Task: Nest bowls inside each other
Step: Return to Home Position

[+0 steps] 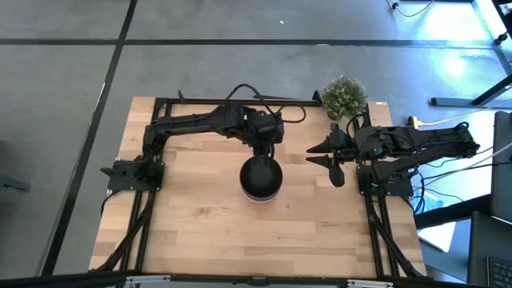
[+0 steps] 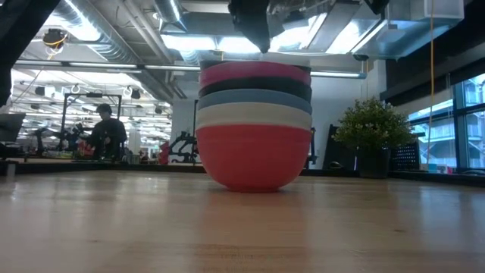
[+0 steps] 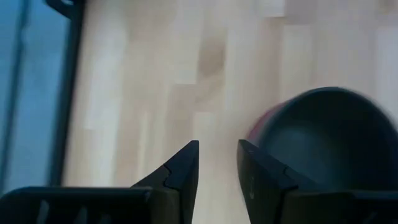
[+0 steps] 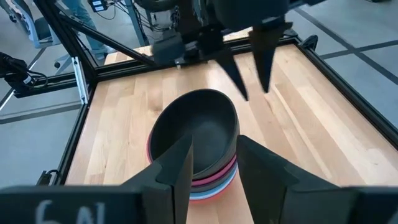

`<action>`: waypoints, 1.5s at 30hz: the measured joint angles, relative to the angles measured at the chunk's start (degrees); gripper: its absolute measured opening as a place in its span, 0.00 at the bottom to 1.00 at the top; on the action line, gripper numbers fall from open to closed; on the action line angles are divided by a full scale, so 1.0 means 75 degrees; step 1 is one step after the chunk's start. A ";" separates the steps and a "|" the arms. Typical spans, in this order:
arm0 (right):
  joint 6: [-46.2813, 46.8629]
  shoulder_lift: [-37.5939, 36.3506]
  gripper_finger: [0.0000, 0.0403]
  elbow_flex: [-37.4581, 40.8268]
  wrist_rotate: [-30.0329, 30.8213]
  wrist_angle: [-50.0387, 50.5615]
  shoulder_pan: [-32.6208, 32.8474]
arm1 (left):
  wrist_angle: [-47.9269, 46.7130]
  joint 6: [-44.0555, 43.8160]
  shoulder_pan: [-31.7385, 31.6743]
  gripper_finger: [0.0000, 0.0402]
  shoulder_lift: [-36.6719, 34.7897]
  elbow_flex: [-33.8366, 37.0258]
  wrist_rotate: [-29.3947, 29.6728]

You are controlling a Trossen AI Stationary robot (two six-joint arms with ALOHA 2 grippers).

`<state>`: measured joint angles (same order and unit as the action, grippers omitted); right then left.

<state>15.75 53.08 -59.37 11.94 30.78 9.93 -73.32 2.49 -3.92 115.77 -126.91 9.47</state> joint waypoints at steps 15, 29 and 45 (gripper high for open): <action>0.0029 0.0000 0.31 0.0000 -0.0006 0.0190 0.0000 | -0.0193 -0.0314 0.0145 0.25 -0.0333 0.0012 -0.0543; -0.0140 -0.0089 0.31 0.0000 -0.0003 0.0158 0.0000 | 0.0076 -0.0690 0.0230 0.25 -0.2018 0.0008 -0.0517; -0.0193 -0.0119 0.31 0.0000 0.0000 0.0036 0.0000 | 0.3924 -0.1717 0.0498 0.25 -0.5847 0.5717 -0.0127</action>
<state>14.31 52.18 -59.37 11.94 31.05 9.93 -43.89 -10.38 -0.19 71.92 -84.04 8.52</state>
